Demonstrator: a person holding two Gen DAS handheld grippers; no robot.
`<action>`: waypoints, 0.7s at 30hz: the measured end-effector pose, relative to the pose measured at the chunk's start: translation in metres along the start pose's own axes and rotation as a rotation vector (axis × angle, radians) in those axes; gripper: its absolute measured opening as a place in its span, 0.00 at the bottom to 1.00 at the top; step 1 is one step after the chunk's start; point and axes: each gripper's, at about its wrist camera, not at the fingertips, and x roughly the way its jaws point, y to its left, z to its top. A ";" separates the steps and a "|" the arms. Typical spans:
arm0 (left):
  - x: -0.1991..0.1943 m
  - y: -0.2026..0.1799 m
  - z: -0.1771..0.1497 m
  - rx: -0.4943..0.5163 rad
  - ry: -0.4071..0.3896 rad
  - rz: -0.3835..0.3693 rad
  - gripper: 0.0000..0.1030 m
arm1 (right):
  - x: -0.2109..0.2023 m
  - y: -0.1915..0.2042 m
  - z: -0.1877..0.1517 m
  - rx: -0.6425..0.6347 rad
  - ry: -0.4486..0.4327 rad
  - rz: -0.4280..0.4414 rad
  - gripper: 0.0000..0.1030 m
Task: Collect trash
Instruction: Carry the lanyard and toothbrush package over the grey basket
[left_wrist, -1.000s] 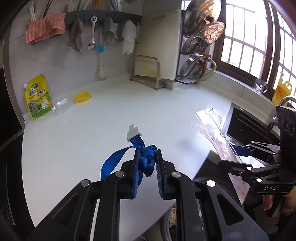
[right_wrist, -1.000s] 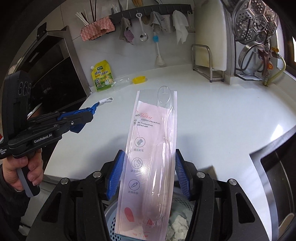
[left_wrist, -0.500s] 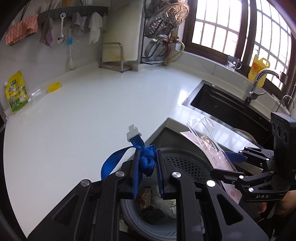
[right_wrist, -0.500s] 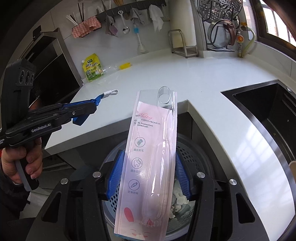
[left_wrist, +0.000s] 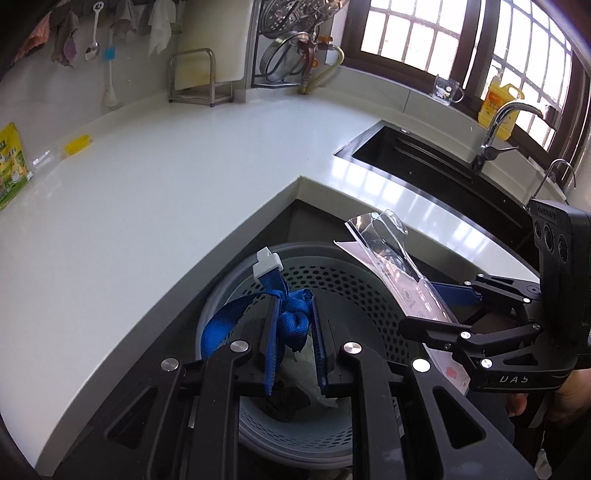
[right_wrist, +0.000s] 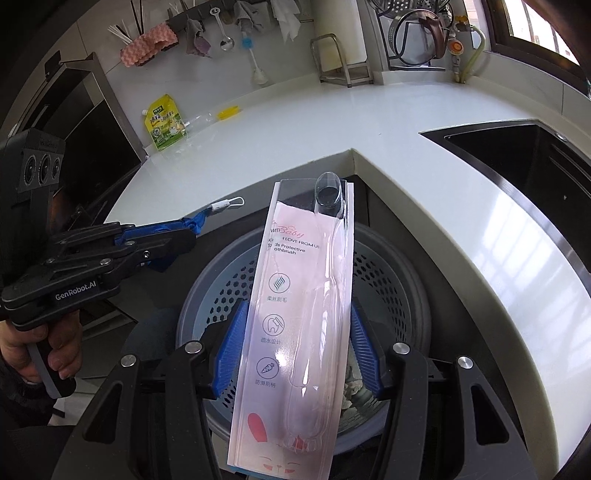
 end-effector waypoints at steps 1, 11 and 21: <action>0.002 0.001 -0.002 -0.002 0.006 -0.003 0.16 | 0.001 0.000 -0.001 0.002 0.004 -0.002 0.51; 0.022 0.004 -0.017 -0.008 0.061 -0.028 0.16 | 0.012 0.004 -0.002 -0.018 0.041 -0.037 0.51; 0.034 0.004 -0.019 -0.009 0.094 -0.029 0.16 | 0.024 0.002 -0.006 -0.035 0.073 -0.065 0.51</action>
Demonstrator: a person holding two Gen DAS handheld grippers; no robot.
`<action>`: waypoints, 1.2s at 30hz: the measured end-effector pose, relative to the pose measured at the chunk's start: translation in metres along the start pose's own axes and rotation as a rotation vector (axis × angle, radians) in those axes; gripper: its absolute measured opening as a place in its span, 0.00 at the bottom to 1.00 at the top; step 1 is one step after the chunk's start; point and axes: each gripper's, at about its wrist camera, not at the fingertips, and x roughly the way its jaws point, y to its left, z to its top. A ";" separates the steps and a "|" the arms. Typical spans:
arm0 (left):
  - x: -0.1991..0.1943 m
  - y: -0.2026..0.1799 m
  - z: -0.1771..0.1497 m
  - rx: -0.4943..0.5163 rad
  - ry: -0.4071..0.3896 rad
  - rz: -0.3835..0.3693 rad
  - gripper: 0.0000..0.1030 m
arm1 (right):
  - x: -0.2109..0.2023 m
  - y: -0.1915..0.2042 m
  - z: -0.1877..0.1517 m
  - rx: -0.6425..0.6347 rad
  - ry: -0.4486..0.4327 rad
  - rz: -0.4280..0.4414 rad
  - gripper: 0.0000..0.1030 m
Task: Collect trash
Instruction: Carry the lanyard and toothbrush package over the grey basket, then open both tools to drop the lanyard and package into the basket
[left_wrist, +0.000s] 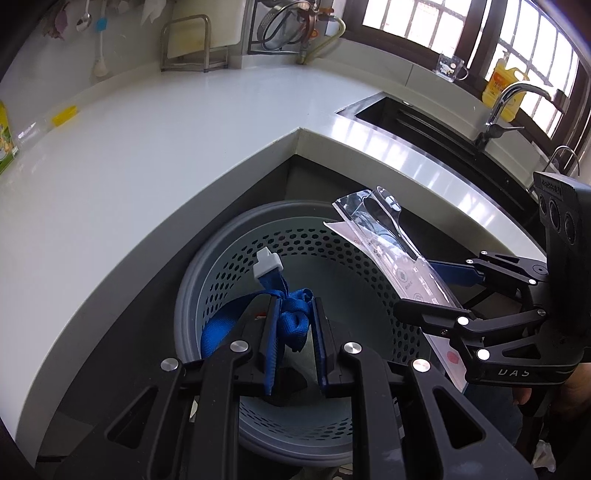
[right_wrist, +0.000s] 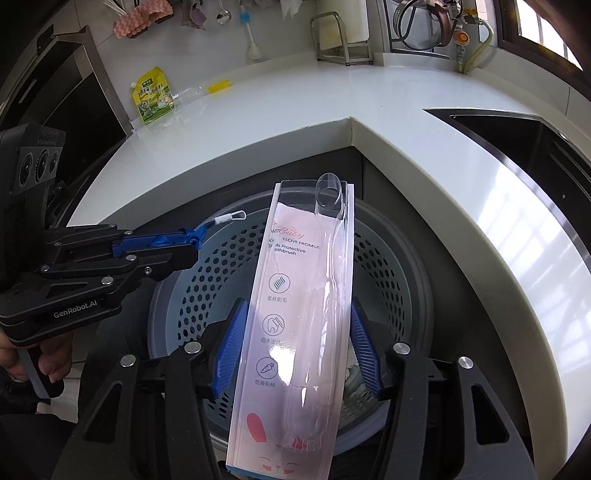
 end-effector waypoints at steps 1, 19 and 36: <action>0.002 -0.002 0.000 -0.001 0.005 -0.003 0.16 | 0.001 0.000 0.000 0.000 0.002 -0.001 0.51; 0.019 -0.002 -0.008 -0.001 0.046 -0.015 0.16 | 0.020 0.005 -0.003 -0.026 0.045 -0.024 0.52; 0.012 0.001 -0.006 -0.018 0.007 0.041 0.57 | 0.020 0.005 -0.005 -0.024 0.040 -0.058 0.69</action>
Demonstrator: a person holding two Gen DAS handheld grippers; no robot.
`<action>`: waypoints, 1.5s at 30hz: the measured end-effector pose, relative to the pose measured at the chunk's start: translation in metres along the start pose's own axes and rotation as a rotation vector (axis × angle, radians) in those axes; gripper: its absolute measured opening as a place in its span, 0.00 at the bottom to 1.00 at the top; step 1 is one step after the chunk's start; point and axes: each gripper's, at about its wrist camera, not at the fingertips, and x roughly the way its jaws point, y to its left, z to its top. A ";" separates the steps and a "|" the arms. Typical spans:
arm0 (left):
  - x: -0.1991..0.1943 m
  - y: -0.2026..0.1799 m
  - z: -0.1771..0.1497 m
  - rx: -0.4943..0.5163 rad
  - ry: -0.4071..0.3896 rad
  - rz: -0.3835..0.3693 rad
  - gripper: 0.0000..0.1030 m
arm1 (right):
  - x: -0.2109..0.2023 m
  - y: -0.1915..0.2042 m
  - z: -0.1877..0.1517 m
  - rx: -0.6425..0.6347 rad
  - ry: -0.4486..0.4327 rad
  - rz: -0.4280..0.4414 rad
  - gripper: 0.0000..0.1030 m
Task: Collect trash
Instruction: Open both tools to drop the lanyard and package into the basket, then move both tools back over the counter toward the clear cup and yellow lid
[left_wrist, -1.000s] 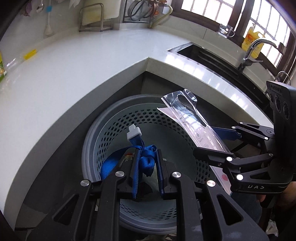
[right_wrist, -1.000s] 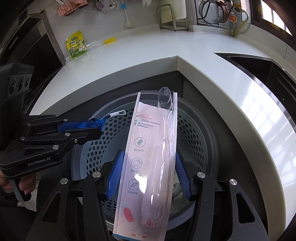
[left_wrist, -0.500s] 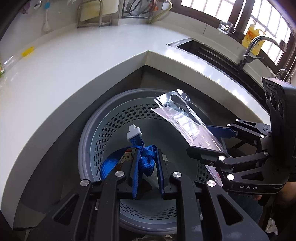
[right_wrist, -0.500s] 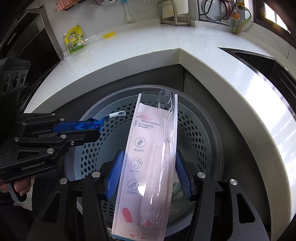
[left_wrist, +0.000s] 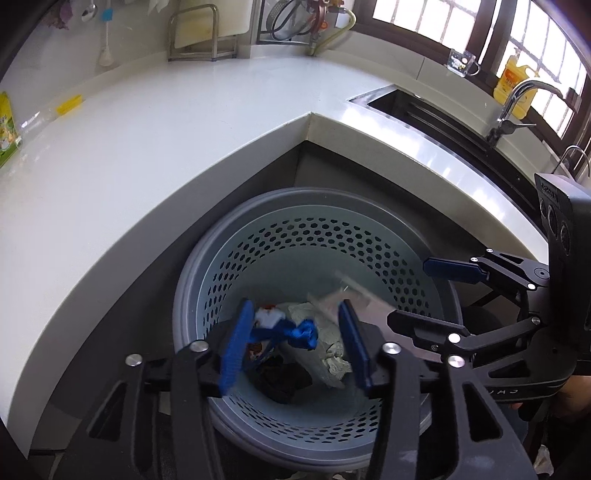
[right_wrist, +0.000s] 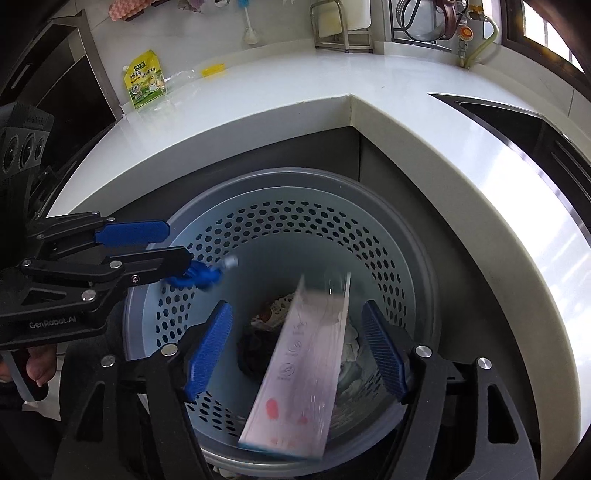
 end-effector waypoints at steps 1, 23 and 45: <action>-0.002 0.000 0.001 0.000 -0.009 0.009 0.60 | -0.001 0.000 0.000 -0.002 -0.002 -0.007 0.71; -0.067 0.017 0.026 -0.088 -0.196 0.042 0.91 | -0.040 -0.007 0.014 0.048 -0.130 0.076 0.76; -0.125 0.131 0.091 -0.231 -0.350 0.277 0.94 | -0.051 0.026 0.152 -0.075 -0.296 0.183 0.79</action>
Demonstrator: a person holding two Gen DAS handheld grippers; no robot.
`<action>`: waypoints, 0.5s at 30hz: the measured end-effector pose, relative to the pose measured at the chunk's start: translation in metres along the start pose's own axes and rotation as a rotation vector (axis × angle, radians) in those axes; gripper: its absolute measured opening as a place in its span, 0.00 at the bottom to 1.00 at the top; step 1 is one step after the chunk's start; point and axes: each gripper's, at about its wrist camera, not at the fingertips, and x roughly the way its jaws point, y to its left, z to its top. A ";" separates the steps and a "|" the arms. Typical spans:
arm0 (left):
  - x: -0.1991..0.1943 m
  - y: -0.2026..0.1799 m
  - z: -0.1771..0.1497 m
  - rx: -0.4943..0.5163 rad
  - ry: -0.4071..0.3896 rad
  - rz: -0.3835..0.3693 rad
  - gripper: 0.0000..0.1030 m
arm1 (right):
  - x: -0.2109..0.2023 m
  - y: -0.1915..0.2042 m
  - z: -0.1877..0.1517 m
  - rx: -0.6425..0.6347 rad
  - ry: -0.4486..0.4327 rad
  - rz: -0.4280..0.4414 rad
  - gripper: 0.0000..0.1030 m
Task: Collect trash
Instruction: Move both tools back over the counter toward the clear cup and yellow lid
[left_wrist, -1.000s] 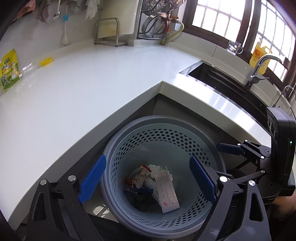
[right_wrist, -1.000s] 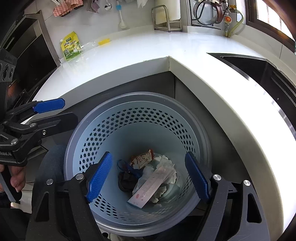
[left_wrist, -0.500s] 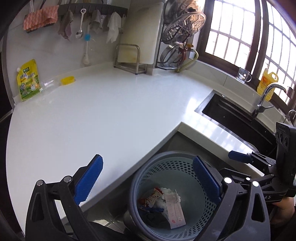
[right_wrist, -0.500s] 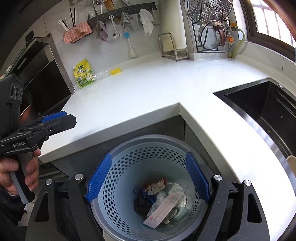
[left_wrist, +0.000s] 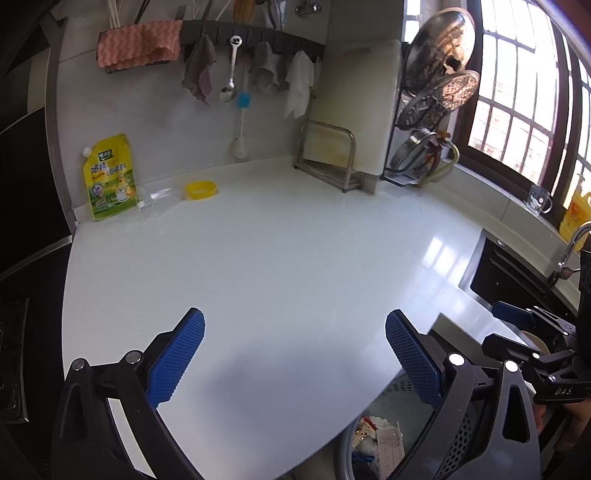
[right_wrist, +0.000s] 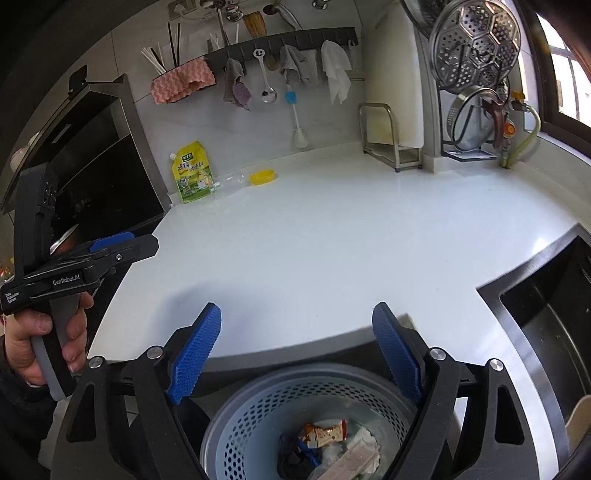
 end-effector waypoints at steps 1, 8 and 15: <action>0.003 0.007 0.004 -0.006 -0.007 0.017 0.94 | 0.007 0.001 0.007 -0.007 0.001 0.008 0.79; 0.046 0.065 0.037 -0.053 -0.021 0.151 0.94 | 0.063 0.006 0.056 -0.044 0.013 0.064 0.79; 0.112 0.129 0.074 -0.153 -0.022 0.263 0.94 | 0.100 0.003 0.085 -0.062 0.013 0.085 0.79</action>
